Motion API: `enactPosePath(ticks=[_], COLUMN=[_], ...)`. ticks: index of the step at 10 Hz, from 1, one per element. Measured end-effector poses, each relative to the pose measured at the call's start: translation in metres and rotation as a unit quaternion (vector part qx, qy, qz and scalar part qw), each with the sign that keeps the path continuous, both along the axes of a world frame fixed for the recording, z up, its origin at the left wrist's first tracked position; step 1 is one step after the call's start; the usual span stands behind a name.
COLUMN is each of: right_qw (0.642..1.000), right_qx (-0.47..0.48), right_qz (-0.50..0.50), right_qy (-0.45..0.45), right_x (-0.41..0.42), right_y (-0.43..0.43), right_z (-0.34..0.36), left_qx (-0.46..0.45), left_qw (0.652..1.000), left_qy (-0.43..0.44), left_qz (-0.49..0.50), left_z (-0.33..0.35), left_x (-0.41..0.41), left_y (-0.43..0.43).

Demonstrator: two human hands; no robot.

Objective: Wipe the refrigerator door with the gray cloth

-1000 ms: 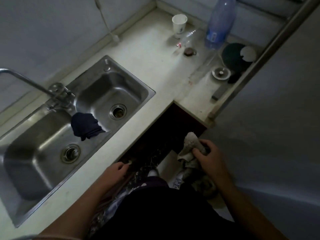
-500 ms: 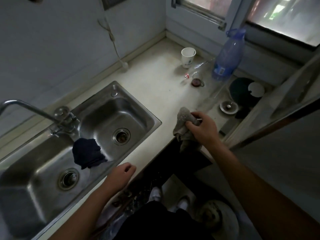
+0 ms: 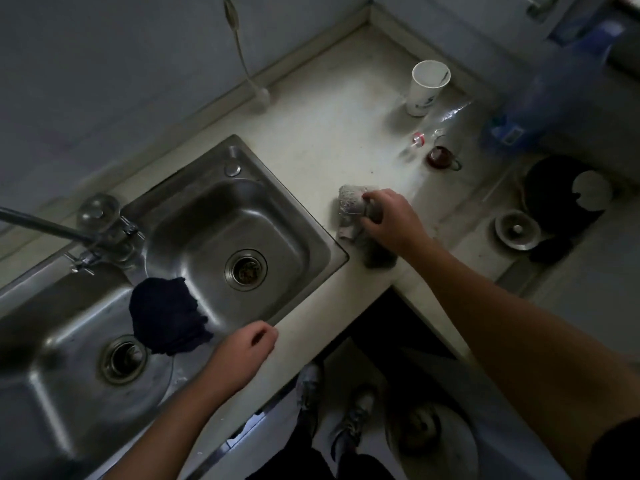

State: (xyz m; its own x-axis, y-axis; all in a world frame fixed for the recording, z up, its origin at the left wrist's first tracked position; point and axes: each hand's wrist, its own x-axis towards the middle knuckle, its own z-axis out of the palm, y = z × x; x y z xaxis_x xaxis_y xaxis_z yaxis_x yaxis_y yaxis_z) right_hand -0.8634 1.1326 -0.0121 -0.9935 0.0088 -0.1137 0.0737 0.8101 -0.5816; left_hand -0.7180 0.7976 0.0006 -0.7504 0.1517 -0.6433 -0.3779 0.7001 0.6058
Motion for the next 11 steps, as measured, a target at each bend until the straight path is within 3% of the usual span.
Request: enactPosePath(ticks=[1, 2, 6, 7, 9, 11], right_qw=[0.996, 0.994, 0.995, 0.992, 0.95, 0.9], right_qx=[0.046, 0.057, 0.02, -0.008, -0.13, -0.197], right_qz=[-0.024, -0.049, -0.046, -0.097, -0.262, -0.328], right_qy=[0.075, 0.075, -0.085, -0.082, -0.113, -0.207], right_x=[0.03, 0.051, 0.051, 0.073, 0.194, 0.349], right_y=[-0.003, -0.006, -0.014, -0.013, -0.024, -0.041], right_z=[-0.002, -0.008, 0.006, 0.021, 0.026, -0.006], left_qx=[0.002, 0.004, -0.015, -0.018, -0.018, -0.015], left_qw=[1.0, 1.0, 1.0, 1.0, 0.999, 0.998], left_qy=[-0.006, -0.011, -0.008, -0.001, 0.026, 0.054], left_qz=[0.009, 0.008, -0.013, -0.025, -0.02, -0.017], left_z=[0.005, 0.007, 0.016, 0.014, -0.008, -0.024], left_x=[-0.003, -0.003, 0.006, 0.012, 0.03, 0.063], left_y=[0.0, 0.0, -0.005, -0.006, -0.009, -0.008])
